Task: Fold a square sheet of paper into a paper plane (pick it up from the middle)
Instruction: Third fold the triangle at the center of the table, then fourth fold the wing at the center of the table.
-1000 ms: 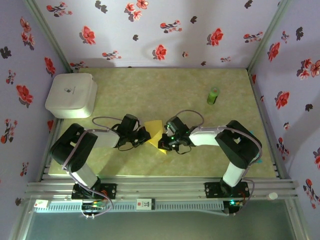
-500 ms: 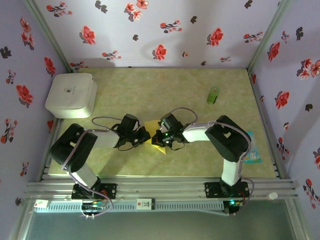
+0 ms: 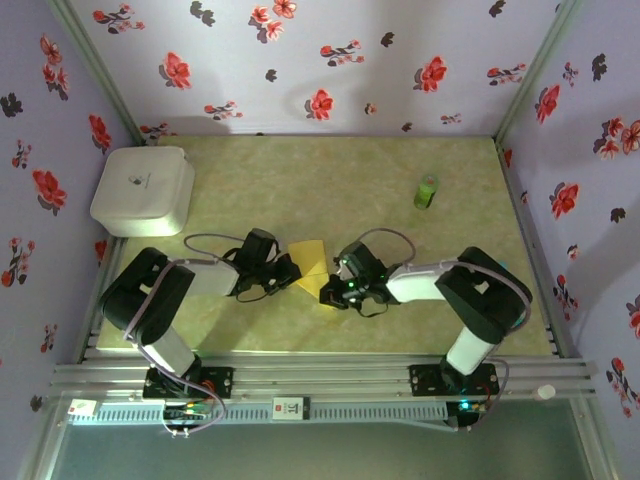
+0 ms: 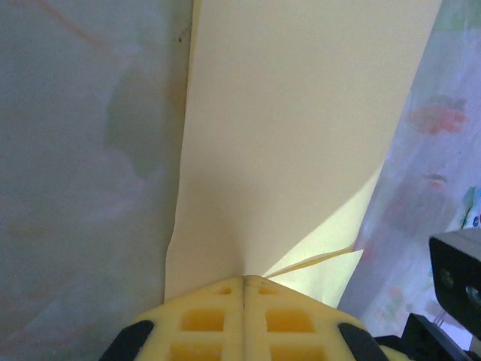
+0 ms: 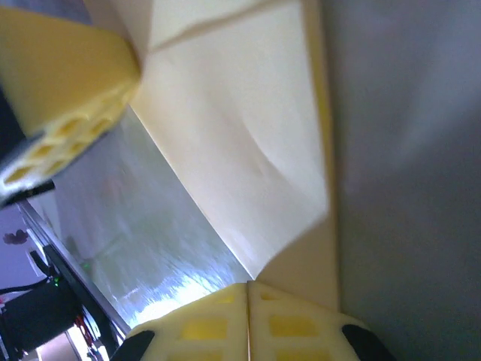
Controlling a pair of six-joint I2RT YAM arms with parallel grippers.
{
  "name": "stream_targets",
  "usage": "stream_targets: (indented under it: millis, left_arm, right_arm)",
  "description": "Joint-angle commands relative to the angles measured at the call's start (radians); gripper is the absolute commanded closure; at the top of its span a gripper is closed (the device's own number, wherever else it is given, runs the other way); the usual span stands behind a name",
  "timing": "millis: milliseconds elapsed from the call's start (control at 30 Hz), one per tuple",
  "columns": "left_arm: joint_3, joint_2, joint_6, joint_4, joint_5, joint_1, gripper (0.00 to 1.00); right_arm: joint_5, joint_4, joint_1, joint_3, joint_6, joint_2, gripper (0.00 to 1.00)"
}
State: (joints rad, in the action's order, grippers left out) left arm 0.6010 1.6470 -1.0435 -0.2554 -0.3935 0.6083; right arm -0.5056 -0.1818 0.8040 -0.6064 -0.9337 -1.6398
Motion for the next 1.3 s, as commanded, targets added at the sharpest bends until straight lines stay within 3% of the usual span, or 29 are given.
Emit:
stream_targets:
  millis: [0, 400, 600, 833, 967, 1267]
  left_arm:
    - [-0.038, 0.004, 0.004, 0.084, 0.061, -0.001, 1.0]
    - [-0.064, -0.045, -0.054, 0.067, 0.072, 0.009, 1.0]
    - [-0.121, -0.193, -0.215, 0.039, 0.246, 0.113, 1.0]
    - [-0.065, -0.386, -0.095, 0.284, 0.349, 0.104, 0.71]
    - [-0.067, -0.435, -0.02, 0.347, 0.269, 0.013, 0.65]
    - [-0.109, -0.389, 0.024, 0.176, -0.025, -0.136, 0.58]
  right_arm:
    - [0.027, 0.106, 0.0, 0.055, 0.049, 0.05, 0.92]
    - [0.091, 0.186, -0.056, 0.091, 0.077, 0.265, 0.89]
    - [0.265, 0.353, -0.064, -0.006, 0.123, 0.287, 0.76]
    - [0.226, 0.312, -0.053, -0.113, 0.125, 0.178, 0.66]
    - [0.223, 0.312, -0.037, -0.179, 0.144, 0.097, 0.64]
    - [0.267, 0.33, -0.02, -0.25, 0.127, 0.021, 0.66]
